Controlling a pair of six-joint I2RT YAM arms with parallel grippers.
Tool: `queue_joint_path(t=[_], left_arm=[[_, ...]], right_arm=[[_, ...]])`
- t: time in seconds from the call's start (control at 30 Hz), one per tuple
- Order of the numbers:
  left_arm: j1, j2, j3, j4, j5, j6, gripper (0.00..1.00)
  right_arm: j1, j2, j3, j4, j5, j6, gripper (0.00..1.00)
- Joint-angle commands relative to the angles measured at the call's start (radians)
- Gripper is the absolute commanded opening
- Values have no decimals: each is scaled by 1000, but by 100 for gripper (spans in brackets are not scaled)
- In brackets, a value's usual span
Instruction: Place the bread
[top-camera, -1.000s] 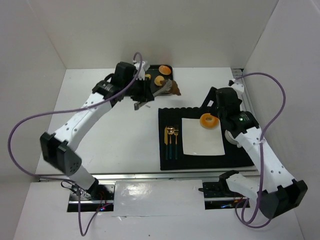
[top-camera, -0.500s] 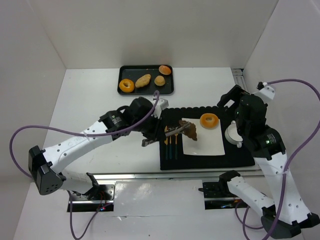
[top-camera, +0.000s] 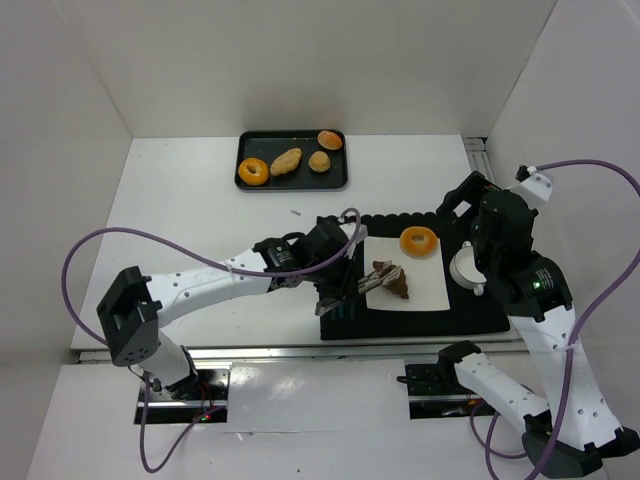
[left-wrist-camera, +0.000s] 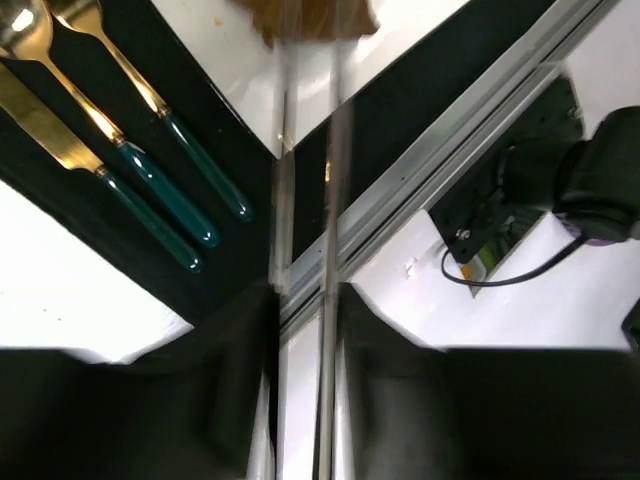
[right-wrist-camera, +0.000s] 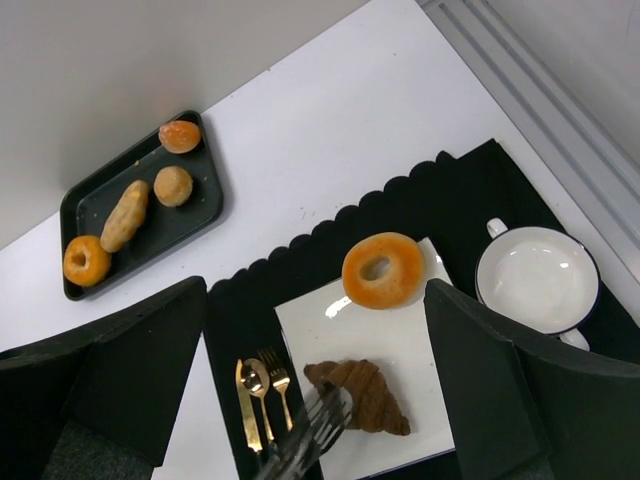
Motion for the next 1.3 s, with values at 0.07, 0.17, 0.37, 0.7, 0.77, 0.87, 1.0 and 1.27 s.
queue_joint_path(t=[0.07,0.17,0.37,0.7,0.77,0.87,1.0,1.27], left_arm=[[-10,26,82,3,-2,-13,64],[-10,7,119,-46,-16,-2,64],[4,-42,206,-146,-89,38,59],[183,-91,122,-224,-378,73,59],[232,-140,3,-157,-378,64,60],[300,-149,-108,-65,-411,-5,60],[345,-128,-258,66,-445,-33,60],[404,-97,-214,11,-361,-34,100]], right_arm=[[-4,0,4,-17,23,-1,97],[-4,0,4,-17,33,-1,97],[-4,0,-5,-8,33,-1,97],[-4,11,-48,42,2,-11,97],[-4,20,-58,53,-22,-11,97],[-4,43,-77,76,-33,-11,99],[-4,65,-77,76,-47,-11,99],[-4,85,-77,76,-48,-20,99]])
